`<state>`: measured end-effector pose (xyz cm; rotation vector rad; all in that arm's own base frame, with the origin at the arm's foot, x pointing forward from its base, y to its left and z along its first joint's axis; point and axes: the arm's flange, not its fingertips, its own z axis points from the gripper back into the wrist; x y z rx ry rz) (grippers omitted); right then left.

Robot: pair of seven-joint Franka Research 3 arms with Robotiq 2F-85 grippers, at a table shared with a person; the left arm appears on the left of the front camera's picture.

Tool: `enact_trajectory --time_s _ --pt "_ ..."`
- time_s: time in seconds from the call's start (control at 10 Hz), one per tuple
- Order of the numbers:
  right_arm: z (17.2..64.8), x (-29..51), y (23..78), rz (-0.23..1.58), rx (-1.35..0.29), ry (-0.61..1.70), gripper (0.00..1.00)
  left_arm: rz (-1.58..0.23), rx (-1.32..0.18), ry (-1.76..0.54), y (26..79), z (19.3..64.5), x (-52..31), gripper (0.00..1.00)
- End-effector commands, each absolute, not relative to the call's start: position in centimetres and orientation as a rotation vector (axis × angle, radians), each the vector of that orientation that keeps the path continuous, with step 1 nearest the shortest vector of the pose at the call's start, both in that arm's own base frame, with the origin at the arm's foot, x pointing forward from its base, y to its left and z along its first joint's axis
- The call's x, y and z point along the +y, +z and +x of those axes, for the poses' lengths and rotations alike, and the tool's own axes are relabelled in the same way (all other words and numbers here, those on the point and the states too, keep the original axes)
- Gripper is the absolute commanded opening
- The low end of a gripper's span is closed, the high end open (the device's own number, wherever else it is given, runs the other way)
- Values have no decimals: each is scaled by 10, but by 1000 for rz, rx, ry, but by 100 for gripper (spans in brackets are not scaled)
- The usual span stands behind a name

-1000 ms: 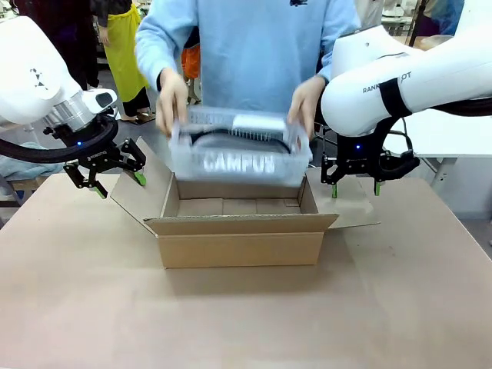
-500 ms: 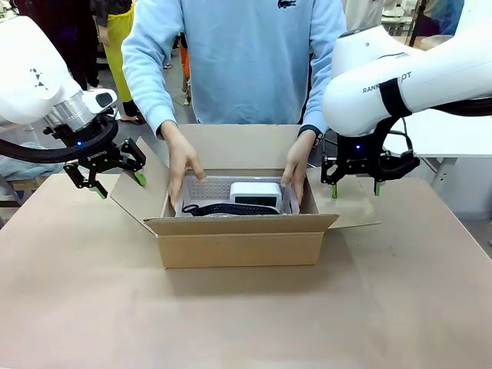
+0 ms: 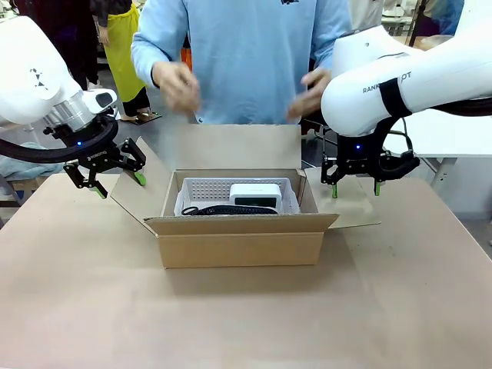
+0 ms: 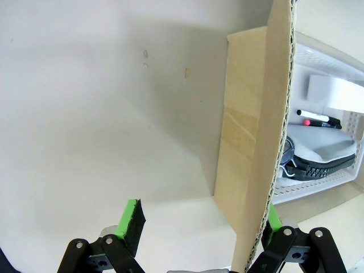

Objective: Pack the gift set into the box.
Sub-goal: Lift both hands away from the flaps of the Package Box.

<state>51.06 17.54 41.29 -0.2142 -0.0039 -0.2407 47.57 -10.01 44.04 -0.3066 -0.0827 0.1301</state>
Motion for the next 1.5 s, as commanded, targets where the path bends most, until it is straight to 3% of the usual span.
enact_trajectory --time_s 0.0,0.7,0.8,1.0,1.2,1.4 --pt "511 176 417 -226 -11 -247 100 -295 -83 139 443 474 -99 100" --pt "511 175 413 -214 -4 -241 100 -307 -83 130 440 476 -100 100" --pt "504 166 424 -6 34 -18 100 -630 21 -18 467 459 -69 100" --pt "492 98 472 362 5 69 100 -1006 -37 -124 518 419 0 100" --pt "474 25 488 726 10 149 100 -1343 3 -333 517 404 43 100" --pt "464 -32 466 1064 19 209 100 -1667 18 -379 486 425 80 100"
